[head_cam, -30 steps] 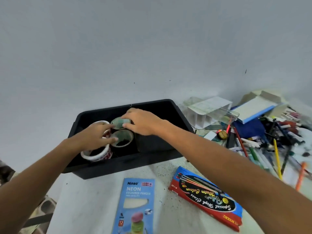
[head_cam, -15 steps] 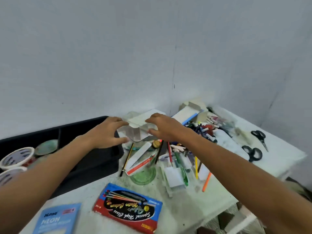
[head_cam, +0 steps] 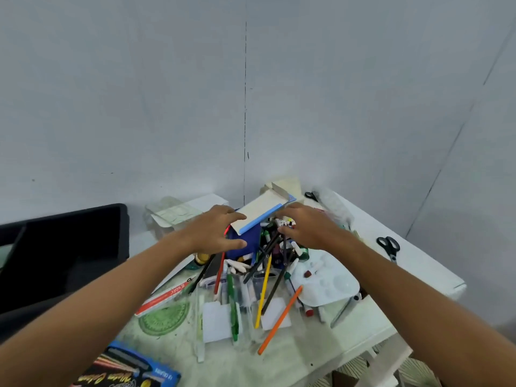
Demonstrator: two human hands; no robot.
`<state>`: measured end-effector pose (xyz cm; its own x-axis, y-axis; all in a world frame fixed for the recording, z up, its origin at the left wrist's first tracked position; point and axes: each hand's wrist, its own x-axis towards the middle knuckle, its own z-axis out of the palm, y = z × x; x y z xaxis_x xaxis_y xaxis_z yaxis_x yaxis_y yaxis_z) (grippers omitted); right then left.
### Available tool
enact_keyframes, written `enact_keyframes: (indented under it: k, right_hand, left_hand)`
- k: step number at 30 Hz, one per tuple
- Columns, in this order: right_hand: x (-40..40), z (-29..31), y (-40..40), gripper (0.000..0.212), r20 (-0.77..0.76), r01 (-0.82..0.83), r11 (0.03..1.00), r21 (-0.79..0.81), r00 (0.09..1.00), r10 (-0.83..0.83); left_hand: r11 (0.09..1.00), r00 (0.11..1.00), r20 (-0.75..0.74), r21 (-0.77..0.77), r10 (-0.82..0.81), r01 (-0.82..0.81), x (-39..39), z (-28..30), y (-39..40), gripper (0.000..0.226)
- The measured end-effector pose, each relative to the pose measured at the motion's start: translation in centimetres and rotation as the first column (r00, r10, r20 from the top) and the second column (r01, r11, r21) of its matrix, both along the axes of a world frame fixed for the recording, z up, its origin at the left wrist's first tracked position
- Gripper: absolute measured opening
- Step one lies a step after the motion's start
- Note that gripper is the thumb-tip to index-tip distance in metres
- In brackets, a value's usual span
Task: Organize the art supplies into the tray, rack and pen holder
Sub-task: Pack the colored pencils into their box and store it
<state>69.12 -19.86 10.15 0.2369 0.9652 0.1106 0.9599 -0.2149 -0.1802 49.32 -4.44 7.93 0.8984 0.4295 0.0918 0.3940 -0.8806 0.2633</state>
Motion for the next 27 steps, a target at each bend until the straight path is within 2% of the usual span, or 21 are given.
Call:
enact_keyframes:
  k: [3,9,12,15,20,23,27]
  right_hand:
    - [2.0,-0.3,1.3,0.040,-0.012,-0.027,1.000,0.008,1.000,0.027]
    - [6.2,-0.9,6.0,0.055,0.026,-0.085,0.996,-0.028,0.996,0.085]
    - [8.5,-0.9,9.5,0.066,0.074,-0.147,0.986,-0.082,0.985,0.153]
    - [10.2,-1.1,12.9,0.084,0.198,-0.210,0.960,-0.187,0.949,0.246]
    - [11.8,-1.8,17.5,0.115,0.396,-0.215,0.884,-0.415,0.832,0.388]
    - [12.4,-2.4,19.6,0.126,0.424,-0.206,0.836,-0.509,0.785,0.451]
    - [12.8,-3.0,21.1,0.126,0.396,-0.234,0.812,-0.534,0.780,0.485]
  left_hand:
    - [0.999,0.999,-0.004,-0.003,0.035,-0.035,2.0,0.0,0.4,0.070]
    - [0.993,0.993,-0.056,-0.039,0.106,-0.108,6.8,-1.0,4.2,0.080]
    - [0.986,0.982,-0.098,0.059,0.162,-0.157,9.3,-2.0,6.1,0.083]
    - [0.972,0.957,-0.209,0.166,0.199,-0.166,11.2,-3.2,7.9,0.097]
    - [0.945,0.912,-0.328,0.291,0.245,-0.150,13.6,-5.0,10.6,0.120]
    - [0.952,0.901,-0.366,0.274,0.235,-0.137,14.5,-5.7,11.1,0.121]
    - [0.959,0.902,-0.362,0.236,0.236,-0.156,15.0,-5.9,11.4,0.119]
